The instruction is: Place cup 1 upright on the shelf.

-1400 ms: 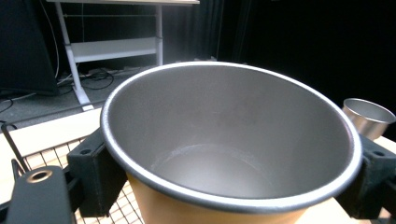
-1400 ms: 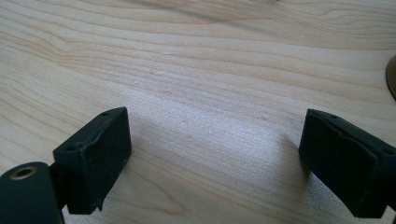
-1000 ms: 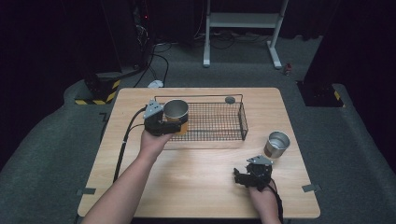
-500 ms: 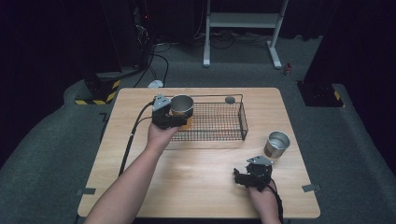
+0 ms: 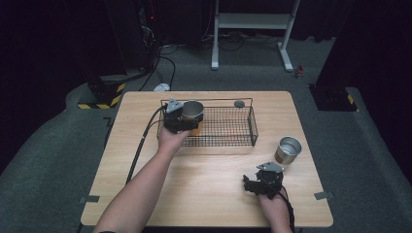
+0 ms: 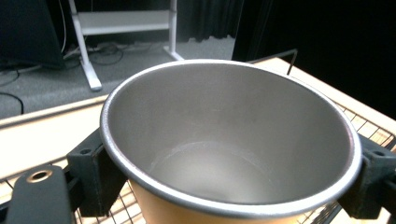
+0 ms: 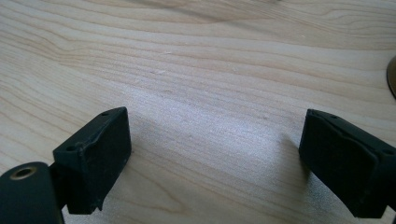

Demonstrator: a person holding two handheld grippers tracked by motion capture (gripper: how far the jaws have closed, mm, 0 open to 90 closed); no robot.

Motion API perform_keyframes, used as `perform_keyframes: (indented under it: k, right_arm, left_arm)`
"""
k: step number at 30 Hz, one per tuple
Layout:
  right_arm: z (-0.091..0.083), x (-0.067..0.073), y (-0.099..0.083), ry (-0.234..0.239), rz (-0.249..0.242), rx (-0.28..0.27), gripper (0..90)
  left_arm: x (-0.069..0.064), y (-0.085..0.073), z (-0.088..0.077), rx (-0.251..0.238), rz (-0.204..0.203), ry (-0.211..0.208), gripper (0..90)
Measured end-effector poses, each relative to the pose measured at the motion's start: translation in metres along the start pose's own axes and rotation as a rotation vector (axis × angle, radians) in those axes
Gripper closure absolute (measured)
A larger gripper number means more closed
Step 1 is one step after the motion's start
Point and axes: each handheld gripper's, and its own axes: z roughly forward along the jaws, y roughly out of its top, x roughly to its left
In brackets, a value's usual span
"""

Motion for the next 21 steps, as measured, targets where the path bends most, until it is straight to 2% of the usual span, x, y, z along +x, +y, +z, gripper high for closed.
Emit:
perform_keyframes:
  k: [8, 13, 16, 21]
  right_arm:
    - [0.0, 0.0, 0.0, 0.001, 0.001, 0.001, 9.0]
    - [0.0, 0.0, 0.0, 0.0, 0.0, 0.0, 9.0]
    - [0.0, 0.0, 0.0, 0.0, 0.0, 0.0, 9.0]
    - [0.0, 0.0, 0.0, 0.0, 0.0, 0.0, 9.0]
  left_arm:
    - [0.001, -0.012, 0.009, 0.039, -0.048, 0.029, 13.2]
    - [-0.002, -0.017, 0.013, 0.064, -0.038, 0.046, 13.2]
    - [-0.005, -0.022, 0.018, 0.091, -0.011, 0.072, 13.1]
    - [-0.007, -0.024, 0.022, 0.106, -0.017, 0.082, 13.1]
